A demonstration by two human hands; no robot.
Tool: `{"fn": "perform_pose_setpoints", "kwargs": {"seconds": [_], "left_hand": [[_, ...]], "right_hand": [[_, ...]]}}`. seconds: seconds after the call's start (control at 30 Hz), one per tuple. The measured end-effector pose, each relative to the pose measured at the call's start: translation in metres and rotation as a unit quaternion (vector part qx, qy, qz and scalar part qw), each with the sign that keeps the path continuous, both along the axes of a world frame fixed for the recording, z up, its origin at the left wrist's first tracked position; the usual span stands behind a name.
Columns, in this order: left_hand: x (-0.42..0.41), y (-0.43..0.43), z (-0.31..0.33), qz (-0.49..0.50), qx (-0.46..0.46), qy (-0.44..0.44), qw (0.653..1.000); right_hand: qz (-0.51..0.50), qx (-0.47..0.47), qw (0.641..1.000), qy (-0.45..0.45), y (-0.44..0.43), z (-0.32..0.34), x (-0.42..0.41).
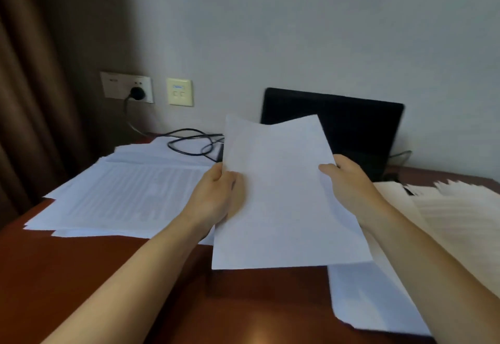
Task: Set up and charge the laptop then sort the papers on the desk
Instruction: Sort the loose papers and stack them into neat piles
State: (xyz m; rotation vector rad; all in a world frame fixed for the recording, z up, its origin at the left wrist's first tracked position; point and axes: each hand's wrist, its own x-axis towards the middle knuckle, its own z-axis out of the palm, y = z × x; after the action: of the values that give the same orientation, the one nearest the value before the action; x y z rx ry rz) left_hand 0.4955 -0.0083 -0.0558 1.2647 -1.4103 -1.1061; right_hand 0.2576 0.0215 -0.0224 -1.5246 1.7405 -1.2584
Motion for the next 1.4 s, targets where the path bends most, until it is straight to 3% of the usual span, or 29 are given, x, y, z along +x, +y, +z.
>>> {"fn": "perform_pose_setpoints", "kwargs": {"seconds": [0.4,0.57,0.8,0.93,1.07,1.2,1.27,1.33,1.4], "left_hand": [[-0.115,0.028,0.0,-0.158,0.057,-0.178,0.97],[-0.131,0.029,-0.006,-0.178,-0.006,-0.274,0.945],[-0.143,0.023,-0.016,-0.1,-0.144,-0.417,0.892],[-0.144,0.028,-0.016,-0.063,-0.195,-0.473,0.857],[-0.123,0.027,-0.012,-0.063,-0.251,-0.465,0.847],[-0.071,0.019,-0.021,-0.04,-0.385,-0.517,0.763],[-0.03,0.012,-0.026,-0.065,-0.433,-0.508,0.742],[0.021,0.002,-0.028,-0.109,-0.428,-0.513,0.736],[0.078,-0.005,-0.029,-0.149,-0.343,-0.556,0.742]], "right_hand": [[-0.168,0.036,0.981,0.086,0.069,-0.046,-0.141],[-0.163,0.03,0.977,0.131,0.079,-0.049,-0.157],[-0.208,0.057,0.939,0.268,0.082,-0.066,-0.17],[-0.2,0.041,0.928,0.312,0.081,-0.067,-0.167],[-0.167,0.004,0.932,0.32,0.073,-0.058,-0.15],[-0.081,-0.045,0.939,0.331,0.055,-0.05,-0.105],[-0.027,-0.065,0.94,0.333,0.043,-0.049,-0.073],[0.029,-0.089,0.936,0.339,0.031,-0.05,-0.038],[0.083,-0.116,0.923,0.358,0.019,-0.05,-0.001]]}}
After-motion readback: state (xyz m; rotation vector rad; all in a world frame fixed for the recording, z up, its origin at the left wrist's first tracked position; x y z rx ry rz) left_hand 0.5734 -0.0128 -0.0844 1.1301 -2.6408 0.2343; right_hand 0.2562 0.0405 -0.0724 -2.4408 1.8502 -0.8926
